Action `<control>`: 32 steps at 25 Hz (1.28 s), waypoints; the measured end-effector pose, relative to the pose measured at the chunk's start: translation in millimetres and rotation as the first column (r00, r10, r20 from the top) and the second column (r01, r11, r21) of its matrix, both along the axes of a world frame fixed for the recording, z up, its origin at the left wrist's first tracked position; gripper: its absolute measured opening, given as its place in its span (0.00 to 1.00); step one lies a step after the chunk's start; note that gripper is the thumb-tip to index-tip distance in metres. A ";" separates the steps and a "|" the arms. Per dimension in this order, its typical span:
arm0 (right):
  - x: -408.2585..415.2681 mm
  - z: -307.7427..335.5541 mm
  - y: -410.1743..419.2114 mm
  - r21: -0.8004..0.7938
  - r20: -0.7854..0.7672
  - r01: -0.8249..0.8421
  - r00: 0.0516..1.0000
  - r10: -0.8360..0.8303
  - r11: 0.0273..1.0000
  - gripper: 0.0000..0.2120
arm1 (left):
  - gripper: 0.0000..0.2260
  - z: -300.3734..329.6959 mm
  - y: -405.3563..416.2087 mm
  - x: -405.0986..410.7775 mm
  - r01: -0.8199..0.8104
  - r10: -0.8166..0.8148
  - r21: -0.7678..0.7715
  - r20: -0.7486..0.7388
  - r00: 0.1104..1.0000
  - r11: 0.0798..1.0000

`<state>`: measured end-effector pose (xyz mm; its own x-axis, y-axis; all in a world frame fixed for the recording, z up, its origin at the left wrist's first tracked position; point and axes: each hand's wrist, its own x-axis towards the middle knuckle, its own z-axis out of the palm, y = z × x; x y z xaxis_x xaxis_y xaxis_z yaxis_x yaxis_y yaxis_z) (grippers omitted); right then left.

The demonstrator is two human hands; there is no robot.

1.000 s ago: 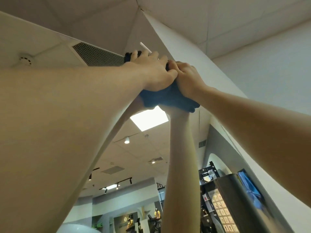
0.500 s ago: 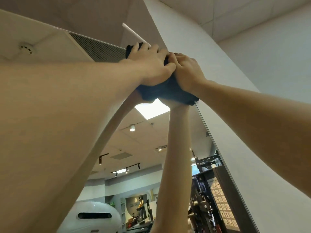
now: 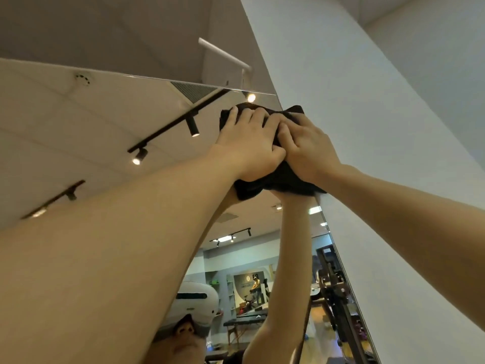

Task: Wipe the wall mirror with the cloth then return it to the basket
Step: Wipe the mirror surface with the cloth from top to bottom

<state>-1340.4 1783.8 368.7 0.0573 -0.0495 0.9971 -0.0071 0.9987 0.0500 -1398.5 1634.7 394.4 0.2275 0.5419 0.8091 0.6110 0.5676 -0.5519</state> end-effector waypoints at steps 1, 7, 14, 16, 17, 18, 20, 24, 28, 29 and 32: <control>-0.7 0.2 -4.6 -0.012 0.001 0.003 1.000 -0.003 1.000 0.29 | 0.26 0.4 -4.1 0.7 0.002 -0.002 -0.018 0.002 1.000 1.000; -16.4 3.6 -42.9 -0.049 -0.011 0.044 0.999 -0.044 0.998 0.32 | 0.25 8.8 -43.5 -12.4 0.016 -0.015 -0.054 0.011 1.000 0.998; -56.9 21.1 -154.3 0.074 -0.041 0.076 0.996 -0.073 0.994 0.24 | 0.28 26.7 -155.5 -55.5 -0.022 0.022 0.000 0.016 1.000 1.000; -75.7 29.3 -197.6 0.106 -0.063 0.101 0.994 -0.094 0.989 0.23 | 0.33 30.1 -200.6 -70.8 -0.036 0.035 0.031 0.019 0.999 0.999; -88.6 34.3 -223.7 0.116 -0.070 0.104 0.993 -0.096 0.988 0.25 | 0.35 32.1 -228.0 -80.5 -0.045 0.045 0.049 0.017 0.999 0.998; -101.1 38.6 -250.4 0.121 -0.077 0.108 0.992 -0.099 0.987 0.27 | 0.36 34.2 -255.2 -90.6 -0.053 0.052 0.065 0.016 0.998 0.996; -123.5 47.8 -296.2 0.129 -0.083 0.102 0.992 -0.092 0.986 0.32 | 0.36 36.8 -303.7 -107.7 -0.059 0.056 0.094 0.029 0.998 0.994; -163.0 60.5 -400.7 0.153 -0.086 0.110 0.991 -0.098 0.982 0.36 | 0.33 40.7 -407.5 -138.6 -0.087 0.076 0.130 0.091 0.993 0.988; -194.8 61.0 -490.1 0.178 -0.058 0.085 0.995 -0.075 0.980 0.33 | 0.27 37.4 -497.0 -167.0 -0.101 0.083 0.128 0.141 0.986 0.987; -200.8 61.0 -507.2 0.176 -0.053 0.069 0.997 -0.060 0.982 0.31 | 0.27 35.8 -515.0 -171.9 -0.101 0.082 0.127 0.148 0.986 0.987; -219.9 55.5 -565.6 0.188 -0.054 0.041 0.998 -0.032 0.981 0.27 | 0.26 28.8 -573.7 -190.5 -0.117 0.094 0.134 0.169 0.981 0.984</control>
<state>-1560.2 1218.1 424.2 0.1023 -0.2399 0.9654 0.0366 0.9707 0.2373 -1589.1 1061.0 423.2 0.0355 0.4318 0.9013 0.6174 0.6997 -0.3595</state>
